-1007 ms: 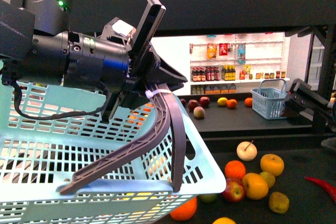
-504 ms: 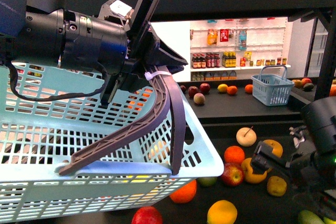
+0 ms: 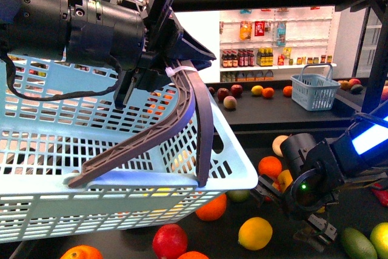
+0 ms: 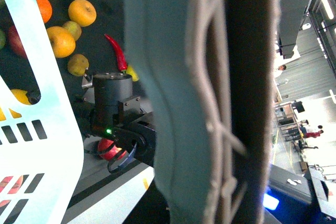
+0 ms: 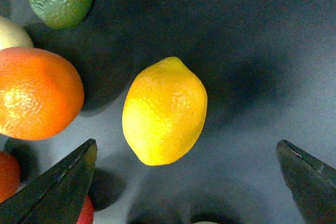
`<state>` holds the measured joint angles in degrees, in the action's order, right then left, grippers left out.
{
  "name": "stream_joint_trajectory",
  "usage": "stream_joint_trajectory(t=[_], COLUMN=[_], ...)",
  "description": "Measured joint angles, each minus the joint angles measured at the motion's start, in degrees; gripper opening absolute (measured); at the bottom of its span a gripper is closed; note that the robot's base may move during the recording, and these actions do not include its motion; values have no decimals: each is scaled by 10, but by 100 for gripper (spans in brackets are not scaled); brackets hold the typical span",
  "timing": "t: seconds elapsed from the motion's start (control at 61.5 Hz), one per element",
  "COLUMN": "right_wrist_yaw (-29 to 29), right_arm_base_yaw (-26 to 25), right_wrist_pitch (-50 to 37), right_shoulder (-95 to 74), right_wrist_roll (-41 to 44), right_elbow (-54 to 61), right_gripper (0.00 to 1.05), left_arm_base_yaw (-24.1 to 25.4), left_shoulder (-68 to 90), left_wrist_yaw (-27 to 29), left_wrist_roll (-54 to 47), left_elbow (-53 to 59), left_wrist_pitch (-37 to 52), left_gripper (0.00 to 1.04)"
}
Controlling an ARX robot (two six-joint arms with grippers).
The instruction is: Pick lemon from shelf
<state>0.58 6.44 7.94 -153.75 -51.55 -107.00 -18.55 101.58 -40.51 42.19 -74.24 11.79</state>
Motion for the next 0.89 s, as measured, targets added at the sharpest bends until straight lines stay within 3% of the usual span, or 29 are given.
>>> stream_joint_trajectory(t=[0.601,0.894], right_wrist_yaw=[-13,-24], right_arm_base_yaw=[21,30], right_wrist_pitch=[88,167], right_shoulder=[-126,-221], right_wrist_roll=[-19,-16], right_elbow=[-182,-347], right_gripper=[102,102], left_arm_base_yaw=[0,0], left_shoulder=[0,0], left_wrist_yaw=[0,0], left_wrist_roll=[0,0], left_elbow=[0,0], left_wrist_pitch=[0,0], left_gripper=[8,8])
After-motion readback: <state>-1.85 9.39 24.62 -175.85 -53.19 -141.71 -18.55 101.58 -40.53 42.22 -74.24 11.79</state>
